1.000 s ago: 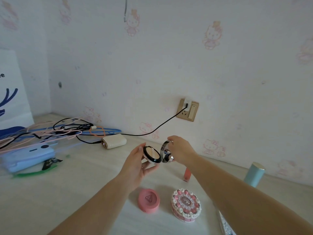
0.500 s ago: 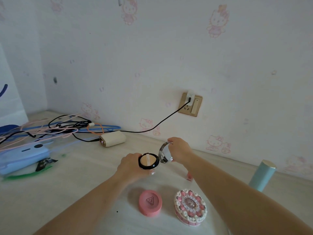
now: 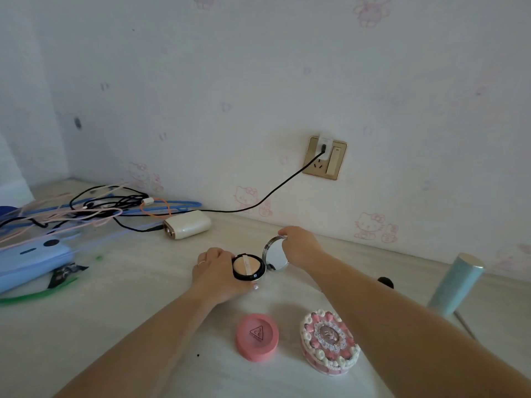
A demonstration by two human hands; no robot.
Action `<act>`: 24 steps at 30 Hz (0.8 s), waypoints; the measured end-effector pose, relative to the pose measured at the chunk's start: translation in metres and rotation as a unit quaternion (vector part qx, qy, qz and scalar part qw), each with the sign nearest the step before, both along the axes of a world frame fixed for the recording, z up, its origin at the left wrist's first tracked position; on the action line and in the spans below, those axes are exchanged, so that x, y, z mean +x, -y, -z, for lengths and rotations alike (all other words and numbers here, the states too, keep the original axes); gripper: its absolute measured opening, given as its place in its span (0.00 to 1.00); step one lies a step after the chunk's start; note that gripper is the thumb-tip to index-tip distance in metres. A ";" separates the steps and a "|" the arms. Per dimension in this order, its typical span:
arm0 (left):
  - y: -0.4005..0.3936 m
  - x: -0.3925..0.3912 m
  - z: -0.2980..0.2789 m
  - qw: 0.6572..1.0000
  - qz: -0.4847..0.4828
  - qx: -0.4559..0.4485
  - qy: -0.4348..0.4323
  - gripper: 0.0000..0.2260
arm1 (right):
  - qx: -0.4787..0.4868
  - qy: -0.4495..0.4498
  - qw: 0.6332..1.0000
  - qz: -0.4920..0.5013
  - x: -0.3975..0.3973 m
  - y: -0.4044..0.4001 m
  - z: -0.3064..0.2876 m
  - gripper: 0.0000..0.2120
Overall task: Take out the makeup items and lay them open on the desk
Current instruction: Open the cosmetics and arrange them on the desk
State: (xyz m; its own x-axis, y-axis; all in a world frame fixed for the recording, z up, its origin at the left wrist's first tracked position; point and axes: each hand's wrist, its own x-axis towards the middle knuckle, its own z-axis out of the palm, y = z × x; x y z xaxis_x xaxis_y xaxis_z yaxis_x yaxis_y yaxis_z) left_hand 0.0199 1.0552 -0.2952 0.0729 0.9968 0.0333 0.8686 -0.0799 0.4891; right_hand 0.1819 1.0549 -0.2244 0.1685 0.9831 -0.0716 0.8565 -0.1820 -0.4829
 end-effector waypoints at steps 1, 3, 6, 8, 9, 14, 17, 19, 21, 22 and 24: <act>-0.001 0.000 0.001 1.000 0.000 -0.001 0.000 0.36 | 0.001 -0.002 1.000 0.001 0.001 -0.001 0.001 0.26; -0.001 0.000 0.001 1.000 0.001 -0.005 -0.002 0.37 | 0.003 -0.005 1.000 0.003 0.002 -0.002 0.002 0.26; -0.001 0.000 0.001 1.000 0.008 -0.004 -0.005 0.37 | 0.008 -0.010 1.000 -0.005 0.002 -0.002 0.004 0.26; -0.001 -0.001 0.002 1.000 0.010 -0.001 -0.008 0.37 | 0.010 -0.021 1.000 -0.006 0.003 -0.001 0.005 0.26; 0.000 -0.002 0.002 1.000 0.012 0.001 -0.011 0.37 | 0.009 -0.026 1.000 -0.006 0.004 0.000 0.005 0.26; 0.005 0.001 -0.002 1.000 0.019 0.005 0.022 0.40 | 0.013 -0.033 0.999 -0.029 0.008 0.012 -0.002 0.25; 0.013 0.011 -0.012 0.989 0.031 0.070 0.130 0.36 | 0.057 -0.035 0.997 -0.044 0.019 0.023 -0.020 0.24; 0.023 0.024 -0.020 0.966 0.075 0.123 0.214 0.28 | 0.092 -0.028 0.995 -0.040 0.033 0.033 -0.036 0.23; 0.035 0.041 -0.031 0.946 0.127 0.103 0.280 0.16 | 0.108 0.001 0.994 -0.035 0.051 0.043 -0.048 0.22; 0.040 0.050 -0.035 0.941 0.153 0.081 0.291 0.12 | 0.108 0.028 0.993 -0.033 0.060 0.048 -0.052 0.21; 0.048 0.067 -0.038 0.944 0.205 0.035 0.255 0.13 | 0.099 0.088 0.990 -0.039 0.075 0.055 -0.054 0.19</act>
State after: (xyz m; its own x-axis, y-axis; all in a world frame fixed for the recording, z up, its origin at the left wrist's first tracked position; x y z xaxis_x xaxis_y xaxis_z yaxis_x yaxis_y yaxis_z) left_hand 0.0865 1.0075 -0.2577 0.4088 0.8823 0.2335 0.4101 -0.4061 0.8167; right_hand 0.2567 1.0003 -0.1701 0.0849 0.9854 0.1473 0.9382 -0.0293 -0.3449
